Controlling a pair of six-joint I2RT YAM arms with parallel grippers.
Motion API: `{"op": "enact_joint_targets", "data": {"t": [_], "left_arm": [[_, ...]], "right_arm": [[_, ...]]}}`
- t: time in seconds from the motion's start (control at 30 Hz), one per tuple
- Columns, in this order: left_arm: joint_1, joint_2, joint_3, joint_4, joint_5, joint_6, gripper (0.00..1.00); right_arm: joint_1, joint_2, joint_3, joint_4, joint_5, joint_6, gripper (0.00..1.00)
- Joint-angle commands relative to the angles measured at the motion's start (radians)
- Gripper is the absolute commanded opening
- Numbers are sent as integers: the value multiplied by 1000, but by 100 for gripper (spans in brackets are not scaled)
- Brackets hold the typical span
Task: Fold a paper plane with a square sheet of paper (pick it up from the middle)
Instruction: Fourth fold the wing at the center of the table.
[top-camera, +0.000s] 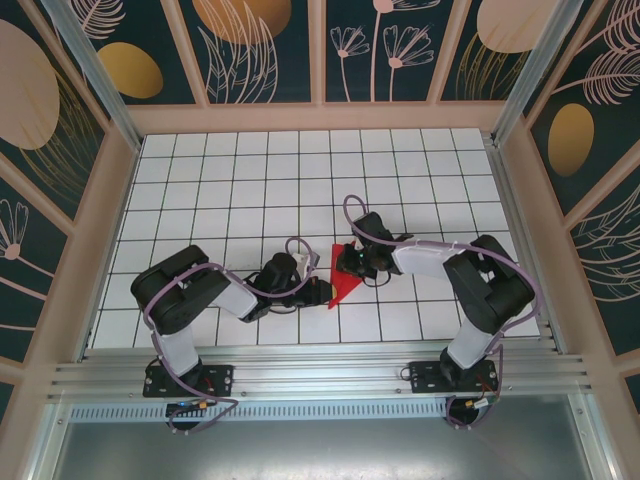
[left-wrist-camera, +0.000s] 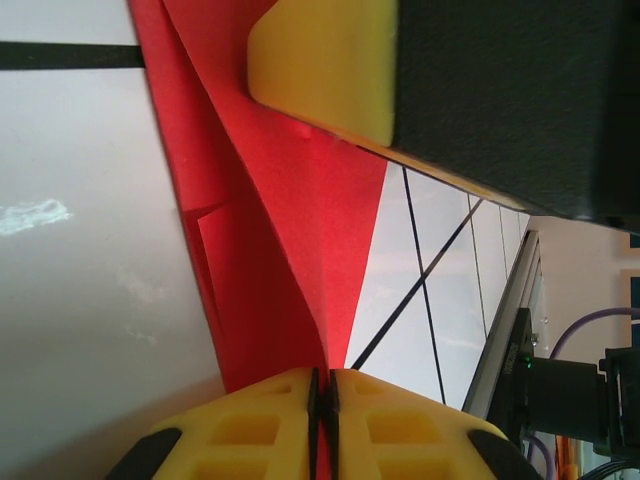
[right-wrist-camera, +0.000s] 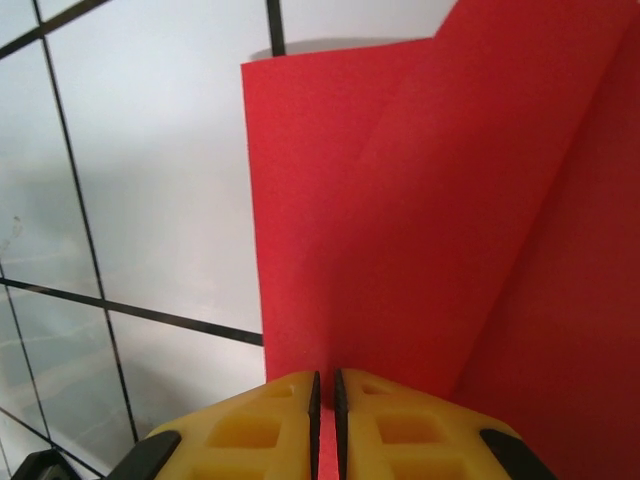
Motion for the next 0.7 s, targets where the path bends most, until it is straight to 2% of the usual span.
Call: {"op": "enact_joint_targets", "data": {"t": [0.0,0.33,0.47,0.67], "left_arm": [[0,-22,-18,-100,-33,25,17],[0,-92,-10,-180,-81,49,23],[0,-173,-11,-193,-97,42,24],[1,-226,26,-210,-79,48,10]], "right_arm": [[3,31,17,-14,3,-23,15],[9,33,7,-22,-3,-35,15],[12,34,7,-27,-3,-40,15],[14,35,4,-24,-1,-38,15]]}}
